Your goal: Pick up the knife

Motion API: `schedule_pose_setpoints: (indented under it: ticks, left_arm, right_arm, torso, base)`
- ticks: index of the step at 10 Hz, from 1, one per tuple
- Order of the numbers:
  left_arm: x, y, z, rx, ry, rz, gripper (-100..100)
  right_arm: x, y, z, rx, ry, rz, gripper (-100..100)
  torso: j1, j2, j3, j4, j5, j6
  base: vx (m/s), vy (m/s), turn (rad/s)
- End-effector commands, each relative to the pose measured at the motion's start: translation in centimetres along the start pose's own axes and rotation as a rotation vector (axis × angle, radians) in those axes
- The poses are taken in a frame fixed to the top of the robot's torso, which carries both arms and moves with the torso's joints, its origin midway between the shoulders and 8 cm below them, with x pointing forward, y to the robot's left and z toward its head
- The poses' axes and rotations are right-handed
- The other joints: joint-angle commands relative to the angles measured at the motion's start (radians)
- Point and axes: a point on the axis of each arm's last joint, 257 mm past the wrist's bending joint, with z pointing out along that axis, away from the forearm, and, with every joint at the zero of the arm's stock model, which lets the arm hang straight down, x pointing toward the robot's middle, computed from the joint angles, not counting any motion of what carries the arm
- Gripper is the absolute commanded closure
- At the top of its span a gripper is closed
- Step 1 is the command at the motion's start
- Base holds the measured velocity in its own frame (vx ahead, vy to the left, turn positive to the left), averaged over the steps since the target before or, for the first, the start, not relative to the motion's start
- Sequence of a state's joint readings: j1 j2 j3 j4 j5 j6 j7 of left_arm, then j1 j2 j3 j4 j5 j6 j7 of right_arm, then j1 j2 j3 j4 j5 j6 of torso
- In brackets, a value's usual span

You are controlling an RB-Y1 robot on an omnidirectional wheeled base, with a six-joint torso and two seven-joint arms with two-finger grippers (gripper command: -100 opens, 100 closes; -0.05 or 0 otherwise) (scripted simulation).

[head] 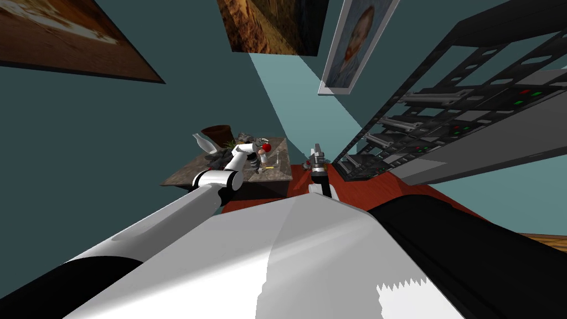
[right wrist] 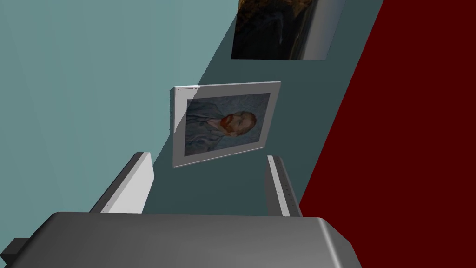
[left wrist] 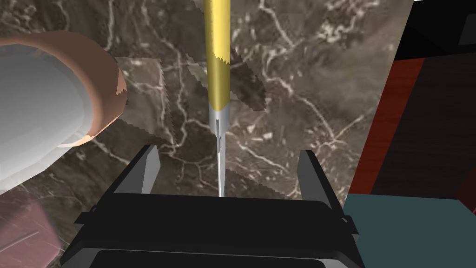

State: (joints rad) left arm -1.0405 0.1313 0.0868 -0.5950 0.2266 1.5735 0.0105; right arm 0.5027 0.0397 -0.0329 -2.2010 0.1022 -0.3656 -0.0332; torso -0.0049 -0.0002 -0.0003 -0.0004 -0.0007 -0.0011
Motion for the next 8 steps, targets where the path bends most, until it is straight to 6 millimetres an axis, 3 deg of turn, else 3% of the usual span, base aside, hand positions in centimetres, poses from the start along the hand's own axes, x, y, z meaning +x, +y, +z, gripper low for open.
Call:
schedule_pose_setpoints:
  ticks: [1, 2, 3, 7, 8]
  left_arm:
    - [-0.84, 0.09, 0.72, 0.002, 0.000, 0.004, -100]
    - [-0.56, 0.09, 0.33, 0.000, 0.000, 0.001, -100]
    - [-0.63, 0.06, 0.38, 0.001, 0.000, 0.003, 100]
    - [-0.60, -0.07, 0.27, 0.005, -0.001, 0.004, 100]
    - [-0.60, -0.06, 0.28, 0.005, -0.001, 0.004, 0]
  right_arm:
    - [0.00, 0.00, 0.00, 0.000, 0.000, 0.000, 0]
    - [0.00, 0.00, 0.00, 0.000, 0.000, 0.000, 0]
    - [0.00, 0.00, 0.00, 0.000, 0.000, 0.000, 0]
    - [0.00, 0.00, 0.00, 0.000, 0.000, 0.000, 0]
    - [0.00, 0.00, 0.00, 0.000, 0.000, 0.000, 0]
  torso:
    - [0.000, 0.000, 0.000, 0.000, 0.000, 0.000]
    - [0.000, 0.000, 0.000, 0.000, 0.000, 0.000]
    - [0.001, 0.000, 0.000, 0.000, 0.000, 0.000]
    - [0.003, 0.000, -0.001, -0.001, 0.001, -0.001]
    - [0.003, 0.000, -0.001, -0.001, 0.001, 0.000]
  base:
    - [0.003, -0.058, 0.010]
    - [0.002, -0.027, 0.007]
    - [0.000, 0.000, 0.000]
    - [0.000, 0.000, 0.000]
    - [0.000, 0.000, 0.000]
